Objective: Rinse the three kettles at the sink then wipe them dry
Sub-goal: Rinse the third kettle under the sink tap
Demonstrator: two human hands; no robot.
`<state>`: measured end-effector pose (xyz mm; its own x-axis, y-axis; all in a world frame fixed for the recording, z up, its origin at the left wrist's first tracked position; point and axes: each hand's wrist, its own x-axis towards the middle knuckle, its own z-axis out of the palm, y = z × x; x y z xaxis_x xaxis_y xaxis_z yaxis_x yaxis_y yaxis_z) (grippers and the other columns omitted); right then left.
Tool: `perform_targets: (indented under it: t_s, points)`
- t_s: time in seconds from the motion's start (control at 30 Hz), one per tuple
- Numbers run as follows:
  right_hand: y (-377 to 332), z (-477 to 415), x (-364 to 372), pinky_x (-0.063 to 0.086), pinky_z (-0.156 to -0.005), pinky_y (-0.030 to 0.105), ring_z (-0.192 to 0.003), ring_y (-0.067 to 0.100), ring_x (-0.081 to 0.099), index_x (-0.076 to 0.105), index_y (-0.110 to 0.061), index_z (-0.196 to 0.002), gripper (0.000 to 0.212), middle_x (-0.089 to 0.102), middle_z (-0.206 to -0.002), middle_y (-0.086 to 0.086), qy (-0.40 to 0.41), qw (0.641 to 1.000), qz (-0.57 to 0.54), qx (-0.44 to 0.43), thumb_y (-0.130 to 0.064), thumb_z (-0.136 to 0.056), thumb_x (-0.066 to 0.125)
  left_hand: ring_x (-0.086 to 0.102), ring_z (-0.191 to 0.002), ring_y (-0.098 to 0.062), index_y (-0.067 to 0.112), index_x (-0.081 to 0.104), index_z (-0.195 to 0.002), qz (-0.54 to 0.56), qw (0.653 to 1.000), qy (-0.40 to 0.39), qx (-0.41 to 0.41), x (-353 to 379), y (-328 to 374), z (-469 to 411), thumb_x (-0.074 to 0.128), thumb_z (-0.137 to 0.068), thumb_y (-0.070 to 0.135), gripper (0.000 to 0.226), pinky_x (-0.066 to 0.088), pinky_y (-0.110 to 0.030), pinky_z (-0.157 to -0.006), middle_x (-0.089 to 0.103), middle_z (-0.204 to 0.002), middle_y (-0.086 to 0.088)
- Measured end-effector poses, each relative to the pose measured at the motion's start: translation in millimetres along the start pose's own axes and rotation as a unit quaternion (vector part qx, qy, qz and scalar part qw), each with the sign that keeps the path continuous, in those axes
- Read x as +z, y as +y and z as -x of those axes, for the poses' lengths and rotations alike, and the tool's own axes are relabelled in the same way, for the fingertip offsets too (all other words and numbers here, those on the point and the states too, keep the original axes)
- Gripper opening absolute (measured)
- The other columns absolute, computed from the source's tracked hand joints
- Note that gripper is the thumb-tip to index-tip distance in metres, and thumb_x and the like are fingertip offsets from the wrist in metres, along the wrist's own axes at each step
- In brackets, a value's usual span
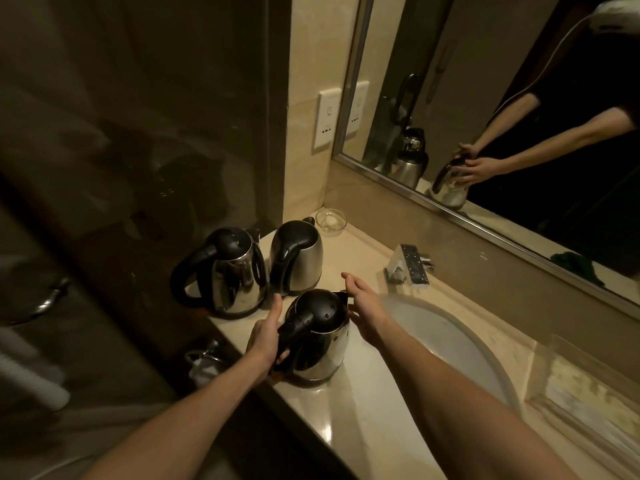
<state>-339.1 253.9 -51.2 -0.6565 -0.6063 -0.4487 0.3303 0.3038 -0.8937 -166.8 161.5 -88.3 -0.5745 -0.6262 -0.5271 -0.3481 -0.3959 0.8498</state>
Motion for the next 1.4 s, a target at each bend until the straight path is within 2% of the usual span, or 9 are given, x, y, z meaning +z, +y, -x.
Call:
perform_targets:
  t_s: [0.23, 0.4, 0.53, 0.67, 0.77, 0.87, 0.97, 1.13, 1.4]
  points:
    - [1, -4, 28, 0.029, -0.114, 0.044, -0.141, 0.028, 0.029, 0.051, -0.018, -0.138, 0.038, 0.042, -0.148, 0.006, 0.040, 0.999, -0.029, 0.003, -0.031, -0.103, 0.041, 0.044, -0.041, -0.014, 0.015, 0.049, -0.058, 0.013, 1.000, -0.027, 0.006, -32, 5, -13, 0.033, -0.082, 0.080, 0.071, 0.034, -0.023, -0.044, 0.048, -0.049, -0.002]
    - [2, -4, 38, 0.032, -0.110, 0.039, -0.142, 0.026, 0.029, 0.047, -0.017, -0.141, 0.042, 0.038, -0.151, 0.005, 0.066, 0.997, -0.033, 0.012, -0.034, -0.103, 0.041, 0.052, -0.043, -0.015, 0.005, 0.056, -0.080, -0.011, 0.998, -0.060, -0.006, -44, 0, -28, 0.039, -0.060, 0.096, 0.095, 0.039, -0.023, -0.042, 0.055, -0.065, -0.008]
    - [5, 1, 40, 0.037, -0.103, 0.035, -0.136, 0.026, 0.036, 0.047, -0.017, -0.141, 0.041, 0.041, -0.147, 0.005, 0.096, 0.993, -0.064, 0.019, -0.032, -0.103, 0.041, 0.068, -0.087, -0.042, 0.001, 0.065, -0.116, -0.050, 0.998, -0.046, 0.013, -48, 7, -27, 0.039, -0.067, 0.097, 0.111, 0.055, -0.047, -0.079, 0.068, -0.098, -0.027]
    - [14, 8, 40, 0.041, -0.100, 0.034, -0.123, 0.027, 0.048, 0.051, -0.020, -0.137, 0.042, 0.053, -0.134, 0.010, 0.144, 0.984, -0.099, 0.027, -0.039, -0.101, 0.044, 0.057, -0.068, -0.026, 0.011, 0.058, -0.071, -0.050, 0.996, -0.003, 0.068, -51, 28, -25, 0.039, -0.093, 0.069, 0.065, 0.045, -0.039, -0.080, 0.059, -0.068, -0.010]
    - [25, 19, 33, 0.042, -0.103, 0.041, -0.117, 0.030, 0.052, 0.051, -0.019, -0.134, 0.044, 0.058, -0.123, 0.010, 0.176, 0.981, -0.072, 0.049, -0.044, -0.099, 0.044, 0.049, -0.057, -0.018, 0.016, 0.051, -0.065, -0.060, 0.994, 0.011, 0.093, -50, 39, -31, 0.039, -0.100, 0.059, 0.057, 0.042, -0.034, -0.068, 0.051, -0.059, -0.002]
    - [42, 39, 25, 0.052, -0.082, 0.039, -0.092, 0.031, 0.062, 0.056, -0.012, -0.124, 0.034, 0.062, -0.101, 0.016, 0.226, 0.972, -0.021, 0.064, -0.034, -0.099, 0.048, 0.049, -0.061, -0.017, 0.014, 0.049, -0.065, -0.158, 0.978, 0.023, 0.134, -47, 43, -30, 0.042, -0.102, 0.053, 0.054, 0.038, -0.030, -0.062, 0.050, -0.063, -0.003]
    - [71, 53, 15, 0.044, -0.064, 0.031, -0.070, 0.019, 0.055, 0.064, -0.008, -0.115, 0.030, 0.063, -0.085, 0.005, 0.243, 0.959, 0.129, 0.071, -0.025, -0.093, 0.054, 0.051, -0.063, -0.018, 0.015, 0.050, -0.065, -0.253, 0.948, 0.032, 0.192, -43, 47, -27, 0.044, -0.102, 0.051, 0.052, 0.038, -0.030, -0.060, 0.051, -0.063, -0.002]
    - [115, 78, 4, 0.047, -0.094, 0.035, -0.111, 0.023, 0.059, 0.061, -0.021, -0.123, 0.040, 0.061, -0.127, 0.002, 0.215, 0.906, 0.340, 0.130, -0.036, -0.087, 0.053, 0.055, -0.074, -0.020, 0.020, 0.049, -0.071, -0.414, 0.860, 0.030, 0.296, -20, 59, -20, 0.046, -0.099, 0.055, 0.044, 0.041, -0.034, -0.068, 0.056, -0.074, 0.001]
    - [136, 124, -45, 0.033, -0.104, 0.044, -0.130, 0.030, 0.037, 0.041, -0.032, -0.141, 0.051, 0.037, -0.145, 0.007, 0.224, 0.817, 0.501, 0.178, -0.037, -0.091, 0.044, 0.052, -0.105, -0.019, 0.018, 0.059, -0.107, -0.555, 0.691, -0.100, 0.453, 58, 51, 5, 0.045, -0.097, 0.055, 0.041, 0.040, -0.034, -0.093, 0.058, -0.109, 0.003]
